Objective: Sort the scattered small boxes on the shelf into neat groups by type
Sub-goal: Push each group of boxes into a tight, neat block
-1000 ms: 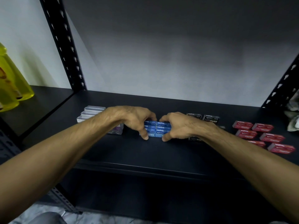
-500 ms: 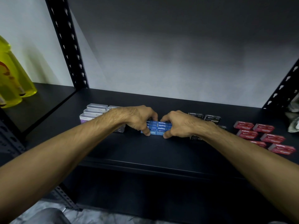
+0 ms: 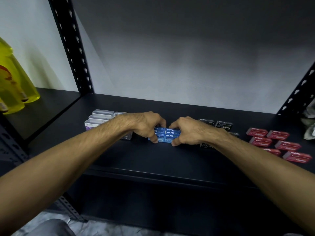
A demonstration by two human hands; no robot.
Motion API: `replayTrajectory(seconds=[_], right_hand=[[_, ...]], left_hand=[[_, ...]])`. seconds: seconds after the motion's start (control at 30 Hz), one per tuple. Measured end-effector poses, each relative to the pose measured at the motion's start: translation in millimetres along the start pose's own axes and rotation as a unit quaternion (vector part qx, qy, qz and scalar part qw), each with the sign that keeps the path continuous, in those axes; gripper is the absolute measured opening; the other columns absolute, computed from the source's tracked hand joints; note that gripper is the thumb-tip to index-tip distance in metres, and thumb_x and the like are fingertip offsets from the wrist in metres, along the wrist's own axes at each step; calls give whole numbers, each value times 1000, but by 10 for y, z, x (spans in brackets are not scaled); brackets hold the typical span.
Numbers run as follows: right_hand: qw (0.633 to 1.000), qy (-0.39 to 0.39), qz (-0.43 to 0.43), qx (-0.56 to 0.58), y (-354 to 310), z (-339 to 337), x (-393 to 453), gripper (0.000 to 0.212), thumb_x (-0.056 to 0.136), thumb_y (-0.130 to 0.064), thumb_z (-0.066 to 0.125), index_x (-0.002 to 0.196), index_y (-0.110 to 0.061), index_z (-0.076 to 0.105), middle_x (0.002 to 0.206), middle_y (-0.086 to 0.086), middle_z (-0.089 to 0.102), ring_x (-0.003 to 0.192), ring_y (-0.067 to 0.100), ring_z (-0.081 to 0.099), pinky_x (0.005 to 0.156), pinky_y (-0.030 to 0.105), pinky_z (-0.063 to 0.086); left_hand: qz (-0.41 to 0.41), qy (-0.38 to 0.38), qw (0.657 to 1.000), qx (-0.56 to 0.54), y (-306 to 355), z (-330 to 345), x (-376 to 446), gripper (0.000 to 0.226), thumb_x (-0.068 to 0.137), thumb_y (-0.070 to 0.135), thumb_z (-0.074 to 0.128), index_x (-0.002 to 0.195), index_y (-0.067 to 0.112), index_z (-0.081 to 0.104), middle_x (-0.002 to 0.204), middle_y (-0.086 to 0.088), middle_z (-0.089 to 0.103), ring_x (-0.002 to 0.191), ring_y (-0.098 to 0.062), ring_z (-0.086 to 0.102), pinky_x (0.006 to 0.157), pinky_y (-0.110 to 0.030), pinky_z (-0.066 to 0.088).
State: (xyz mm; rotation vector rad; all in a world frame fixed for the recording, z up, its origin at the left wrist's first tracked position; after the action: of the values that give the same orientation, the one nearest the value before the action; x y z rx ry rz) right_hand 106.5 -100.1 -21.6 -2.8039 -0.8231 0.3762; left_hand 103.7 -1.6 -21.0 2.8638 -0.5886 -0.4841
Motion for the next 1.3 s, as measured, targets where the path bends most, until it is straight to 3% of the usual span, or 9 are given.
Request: replayTrajectory(seconds=[0.27, 0.37, 0.47, 0.67, 0.73, 0.87, 1.0, 1.2, 1.3], right_hand=[[999, 34, 8, -4, 108, -207, -169, 84, 73, -47, 79, 145, -23, 44, 130, 0, 60, 111, 15, 58, 84, 24, 42], [998, 59, 17, 7, 233, -440, -351, 76, 74, -50, 78, 141, -28, 48, 126, -3, 61, 103, 11, 57, 85, 25, 43], [995, 94, 37, 13, 419, -648, -560, 60, 80, -39, 76, 135, -28, 55, 116, -5, 62, 98, 11, 58, 85, 27, 48], [992, 89, 81, -35, 941, -698, -1027, 23, 85, -23, 72, 107, -29, 66, 90, -17, 60, 84, 7, 59, 68, 22, 46], [991, 69, 107, -44, 1112, -597, -1151, 26, 85, -25, 73, 109, -30, 66, 97, -12, 64, 91, 13, 62, 78, 30, 52], [990, 62, 122, -43, 1309, -401, -1285, 37, 85, -30, 73, 121, -28, 65, 112, -7, 66, 103, 15, 63, 91, 33, 51], [992, 84, 94, -16, 1353, -276, -1298, 25, 88, -22, 69, 113, -26, 69, 97, -12, 63, 95, 12, 64, 79, 23, 44], [991, 114, 74, 14, 1325, -225, -1254, 15, 91, -18, 65, 104, -20, 72, 98, -6, 71, 87, 11, 64, 79, 28, 52], [991, 119, 63, 24, 1306, -208, -1223, 14, 91, -19, 65, 103, -22, 72, 89, -11, 67, 79, 5, 61, 66, 17, 45]], left_hand=[[-12, 15, 1000, 10, -7, -151, -103, 74, 72, 57, 76, 137, 32, 50, 127, 7, 60, 111, -15, 59, 96, -34, 49], [1, 75, 997, -23, 112, -389, -147, 70, 76, 63, 70, 135, 29, 53, 131, 7, 60, 116, -13, 58, 99, -32, 48], [37, 146, 987, -53, 382, -549, -133, 49, 85, 56, 66, 125, 27, 61, 115, 8, 63, 107, -12, 59, 85, -24, 47], [110, 137, 980, -93, 1082, -375, 112, 30, 89, 34, 69, 118, 24, 66, 101, 8, 67, 81, 0, 60, 66, -14, 42], [121, 129, 981, -81, 1270, -263, 220, 29, 89, 32, 71, 116, 24, 66, 99, 9, 65, 71, 2, 57, 62, -12, 39], [126, 117, 983, -58, 1488, -41, 391, 31, 87, 33, 73, 115, 22, 67, 100, 10, 62, 89, -6, 58, 73, -14, 41], [106, 115, 987, -45, 1527, 54, 469, 23, 88, 28, 72, 109, 18, 69, 102, 4, 67, 95, -13, 63, 82, -24, 50], [102, 126, 986, -47, 1493, 57, 502, 18, 87, 25, 73, 105, 20, 72, 83, 13, 62, 75, -1, 60, 63, -9, 39], [111, 123, 985, -46, 1508, 60, 504, 17, 87, 25, 73, 103, 21, 73, 78, 16, 60, 70, 4, 56, 62, -8, 38]])
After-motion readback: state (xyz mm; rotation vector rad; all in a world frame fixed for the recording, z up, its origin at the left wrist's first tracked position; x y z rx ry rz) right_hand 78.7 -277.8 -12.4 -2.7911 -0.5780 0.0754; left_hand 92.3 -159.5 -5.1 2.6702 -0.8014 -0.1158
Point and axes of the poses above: each hand's wrist, its own x-axis towards the middle knuckle, its own z-axis out of the palm, y = z × x, the point moved 9 cm from there along x, towards the middle knuckle
